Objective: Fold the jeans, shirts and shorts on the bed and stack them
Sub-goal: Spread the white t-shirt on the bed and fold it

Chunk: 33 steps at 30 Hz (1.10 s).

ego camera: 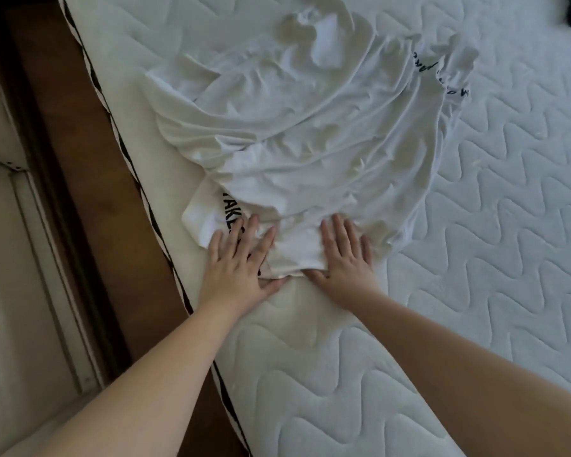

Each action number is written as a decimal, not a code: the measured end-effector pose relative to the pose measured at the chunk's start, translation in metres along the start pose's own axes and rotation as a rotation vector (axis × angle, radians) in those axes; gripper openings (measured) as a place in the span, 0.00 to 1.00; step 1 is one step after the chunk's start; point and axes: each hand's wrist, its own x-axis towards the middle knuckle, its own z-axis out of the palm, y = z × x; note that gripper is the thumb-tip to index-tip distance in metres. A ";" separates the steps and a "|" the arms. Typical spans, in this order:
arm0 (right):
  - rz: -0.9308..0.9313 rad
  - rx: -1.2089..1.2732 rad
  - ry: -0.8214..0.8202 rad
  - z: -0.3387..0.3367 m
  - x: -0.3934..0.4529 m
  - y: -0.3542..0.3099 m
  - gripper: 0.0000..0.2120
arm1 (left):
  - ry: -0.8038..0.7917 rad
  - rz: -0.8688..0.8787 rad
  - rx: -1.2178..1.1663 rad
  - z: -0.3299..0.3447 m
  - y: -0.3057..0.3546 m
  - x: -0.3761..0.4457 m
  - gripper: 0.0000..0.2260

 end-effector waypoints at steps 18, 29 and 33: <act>-0.035 0.119 -0.016 -0.016 -0.002 0.002 0.23 | 0.002 0.017 -0.061 0.000 -0.006 0.001 0.20; 0.093 0.242 -0.093 -0.133 -0.163 0.017 0.18 | -0.245 0.079 -0.324 -0.188 0.096 -0.065 0.15; 0.044 0.328 -0.034 -0.183 -0.242 0.047 0.18 | -0.109 0.080 -0.516 -0.250 0.162 -0.117 0.05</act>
